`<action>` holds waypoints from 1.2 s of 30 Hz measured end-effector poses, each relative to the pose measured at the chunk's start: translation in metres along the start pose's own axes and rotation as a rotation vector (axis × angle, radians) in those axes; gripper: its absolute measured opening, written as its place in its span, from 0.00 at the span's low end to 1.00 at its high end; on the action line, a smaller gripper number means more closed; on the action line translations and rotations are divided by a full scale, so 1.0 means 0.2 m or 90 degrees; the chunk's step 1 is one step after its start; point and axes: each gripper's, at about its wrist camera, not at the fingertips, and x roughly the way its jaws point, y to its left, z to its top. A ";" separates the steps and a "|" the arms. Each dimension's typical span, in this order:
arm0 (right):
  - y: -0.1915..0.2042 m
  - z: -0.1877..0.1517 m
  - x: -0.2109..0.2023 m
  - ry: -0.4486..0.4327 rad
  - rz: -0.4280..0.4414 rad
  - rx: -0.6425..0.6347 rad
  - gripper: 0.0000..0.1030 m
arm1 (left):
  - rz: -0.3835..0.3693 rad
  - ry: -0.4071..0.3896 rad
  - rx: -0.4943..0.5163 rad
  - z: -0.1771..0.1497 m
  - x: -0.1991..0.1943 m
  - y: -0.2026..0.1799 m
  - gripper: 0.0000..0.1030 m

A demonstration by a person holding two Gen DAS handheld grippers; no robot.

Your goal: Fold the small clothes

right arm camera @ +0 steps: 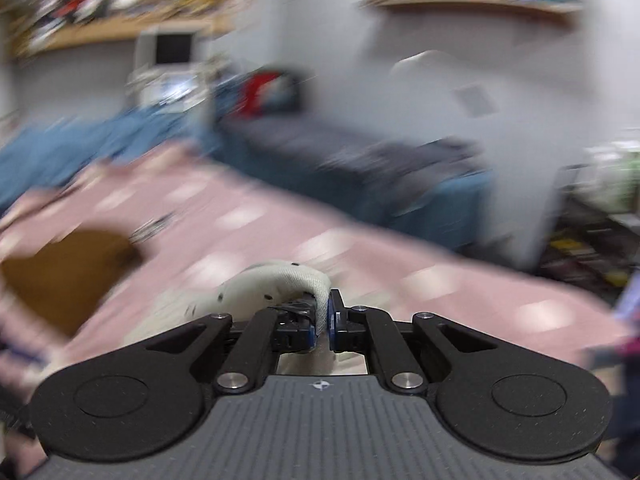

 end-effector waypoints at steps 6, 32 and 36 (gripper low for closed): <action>-0.30 -0.09 0.00 0.074 -0.091 0.031 0.12 | -0.016 -0.004 0.040 0.04 0.06 -0.12 0.96; 0.70 -0.70 -0.06 0.193 0.203 -0.340 0.80 | 0.016 0.033 0.018 0.07 0.14 -0.08 0.97; 0.56 -0.62 -0.07 0.212 0.217 -0.186 0.05 | 0.028 0.036 0.020 0.04 0.14 -0.06 0.97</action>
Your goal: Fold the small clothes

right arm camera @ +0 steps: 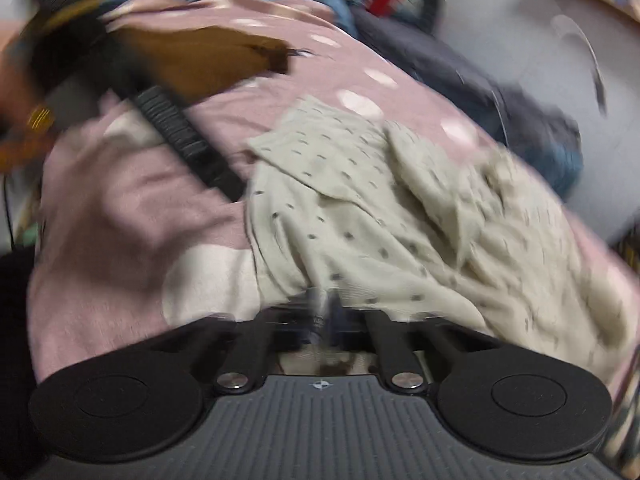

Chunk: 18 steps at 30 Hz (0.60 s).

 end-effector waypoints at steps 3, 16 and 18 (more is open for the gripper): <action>-0.15 -0.03 -0.22 -0.043 0.004 0.120 0.04 | -0.004 0.001 -0.021 0.00 0.00 0.04 0.97; -0.31 -0.56 -0.76 0.089 -0.055 0.334 0.10 | -0.061 0.009 -0.006 0.26 0.26 -0.05 0.98; -0.29 -0.57 -0.78 0.056 -0.071 0.349 0.39 | -0.052 0.004 0.042 0.25 0.29 -0.13 0.87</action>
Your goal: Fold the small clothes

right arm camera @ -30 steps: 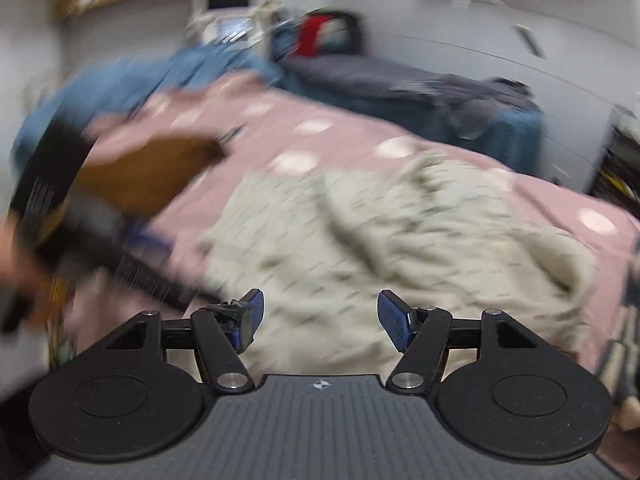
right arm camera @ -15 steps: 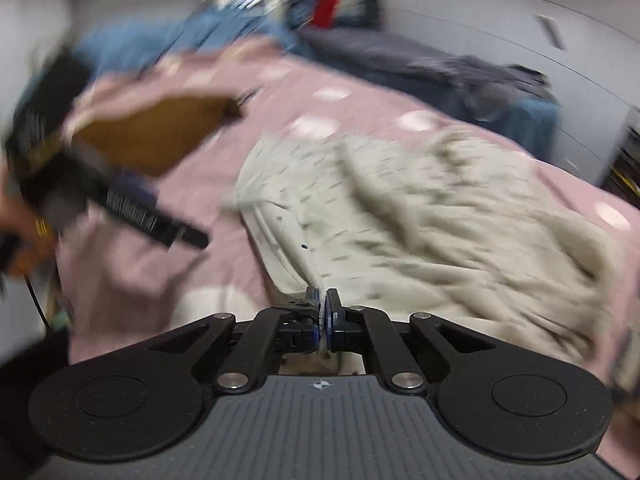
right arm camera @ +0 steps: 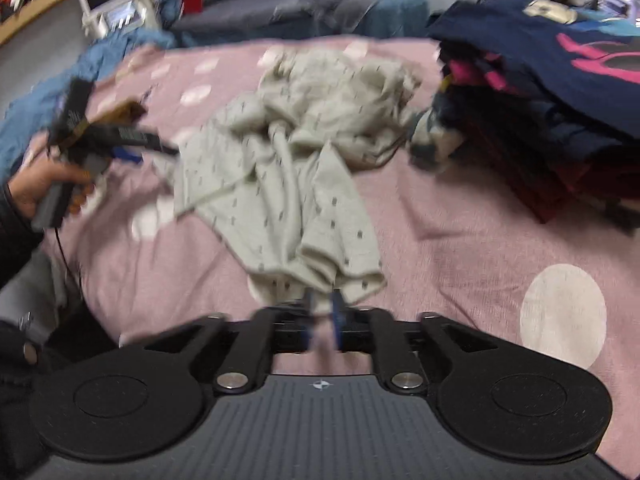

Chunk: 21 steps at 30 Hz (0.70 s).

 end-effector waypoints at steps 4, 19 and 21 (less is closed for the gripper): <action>0.02 0.03 0.02 -0.018 0.011 -0.001 0.56 | -0.010 -0.014 0.030 -0.01 -0.02 -0.08 0.29; -0.01 0.08 0.14 -0.057 -0.002 0.029 1.00 | -0.057 -0.081 -0.126 -0.20 -0.55 0.40 0.04; 0.00 0.08 0.18 -0.054 0.018 0.031 1.00 | -0.032 -0.063 -0.140 -0.33 -0.65 0.48 0.04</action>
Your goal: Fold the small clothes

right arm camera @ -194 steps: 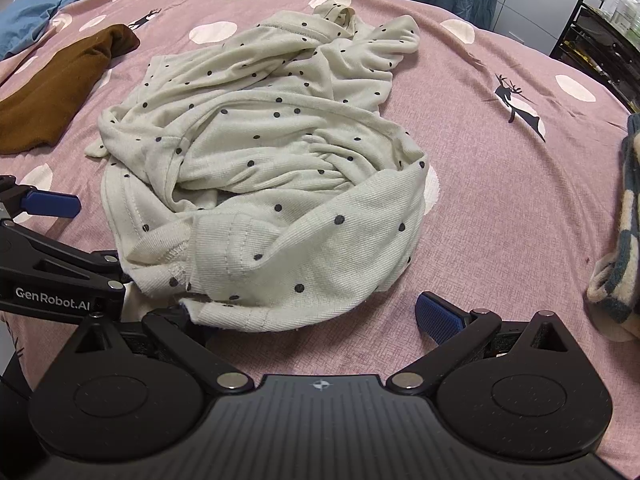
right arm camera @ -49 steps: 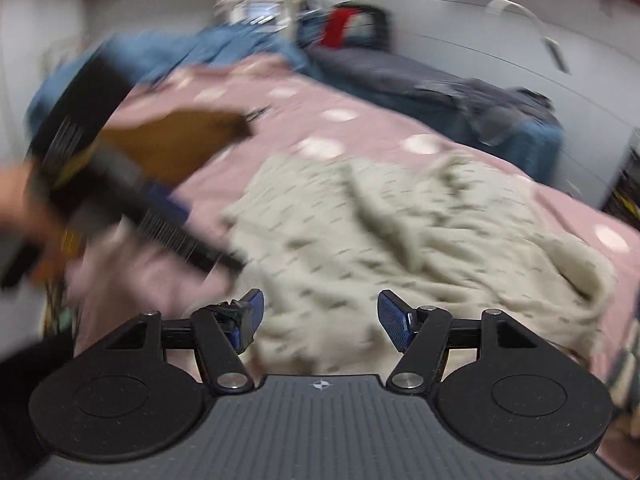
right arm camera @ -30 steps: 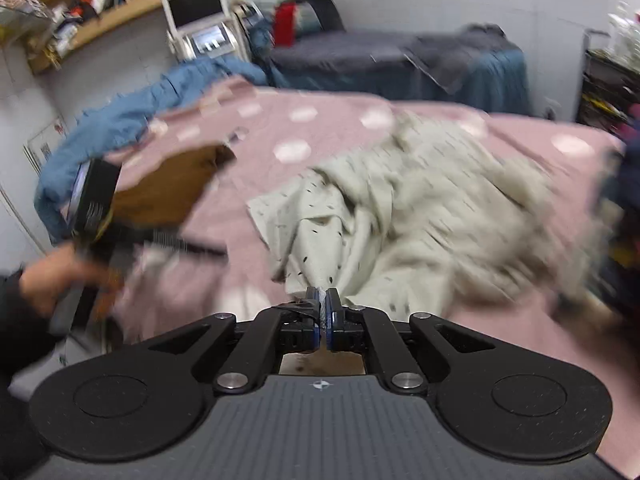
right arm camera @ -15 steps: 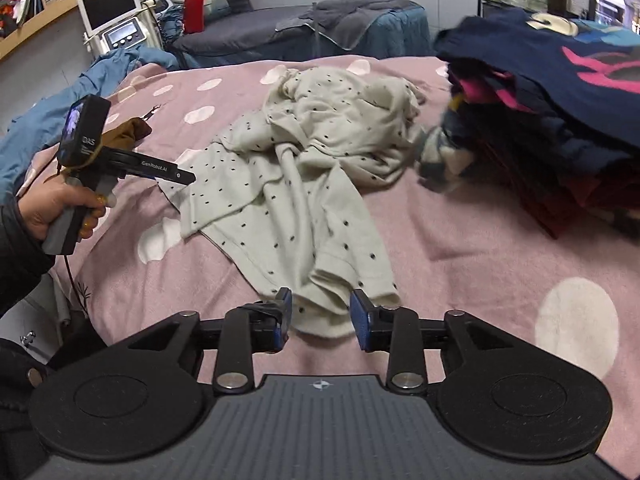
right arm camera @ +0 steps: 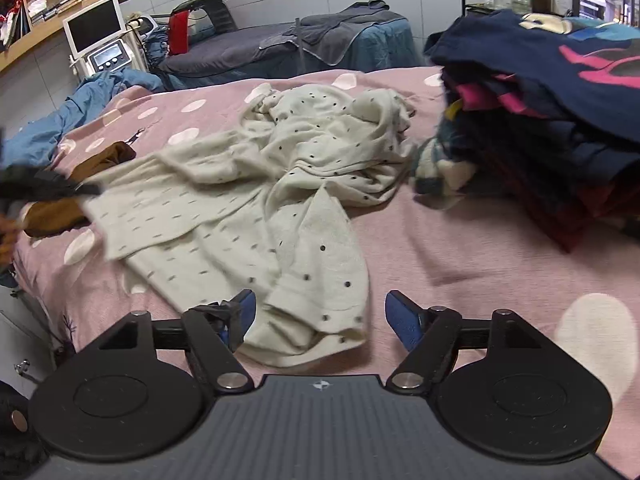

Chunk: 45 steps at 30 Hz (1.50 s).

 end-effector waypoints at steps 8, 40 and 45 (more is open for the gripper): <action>0.15 0.02 0.18 0.039 0.096 -0.030 0.58 | 0.064 0.068 -0.086 -0.30 -0.10 0.26 0.06; -0.03 -0.16 -0.17 0.043 -0.017 -0.012 0.79 | -0.034 -0.031 0.077 0.33 0.48 -0.59 0.05; -0.03 -0.10 -0.13 0.035 -0.011 -0.029 0.79 | 0.085 -0.103 -0.001 0.59 0.32 -0.22 0.05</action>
